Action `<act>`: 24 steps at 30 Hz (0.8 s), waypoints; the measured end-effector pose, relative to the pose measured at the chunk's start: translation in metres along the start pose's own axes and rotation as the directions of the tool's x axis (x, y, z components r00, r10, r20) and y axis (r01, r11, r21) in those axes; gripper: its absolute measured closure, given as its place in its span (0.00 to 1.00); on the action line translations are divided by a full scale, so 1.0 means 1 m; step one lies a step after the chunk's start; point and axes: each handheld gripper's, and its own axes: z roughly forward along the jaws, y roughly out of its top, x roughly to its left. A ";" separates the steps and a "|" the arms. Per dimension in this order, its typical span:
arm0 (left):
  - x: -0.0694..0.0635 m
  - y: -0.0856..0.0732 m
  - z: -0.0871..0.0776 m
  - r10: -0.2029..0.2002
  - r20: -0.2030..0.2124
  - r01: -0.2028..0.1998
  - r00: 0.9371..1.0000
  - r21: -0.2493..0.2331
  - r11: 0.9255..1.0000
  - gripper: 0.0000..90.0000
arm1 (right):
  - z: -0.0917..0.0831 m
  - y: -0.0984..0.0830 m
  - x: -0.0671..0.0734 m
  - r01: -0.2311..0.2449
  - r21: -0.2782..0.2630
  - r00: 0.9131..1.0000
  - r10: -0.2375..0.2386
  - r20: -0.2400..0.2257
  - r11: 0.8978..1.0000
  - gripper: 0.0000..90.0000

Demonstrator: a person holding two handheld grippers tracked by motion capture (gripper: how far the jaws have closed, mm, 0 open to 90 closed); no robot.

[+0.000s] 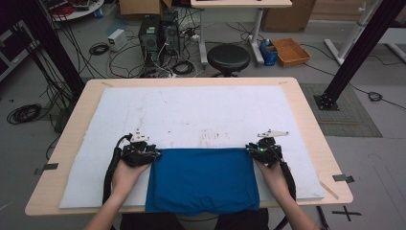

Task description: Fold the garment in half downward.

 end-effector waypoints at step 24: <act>0.033 0.027 0.021 -0.047 0.009 0.048 0.999 -0.076 0.996 0.96 | 0.022 0.046 -0.033 0.054 -0.037 0.998 -0.054 -0.011 0.998 0.97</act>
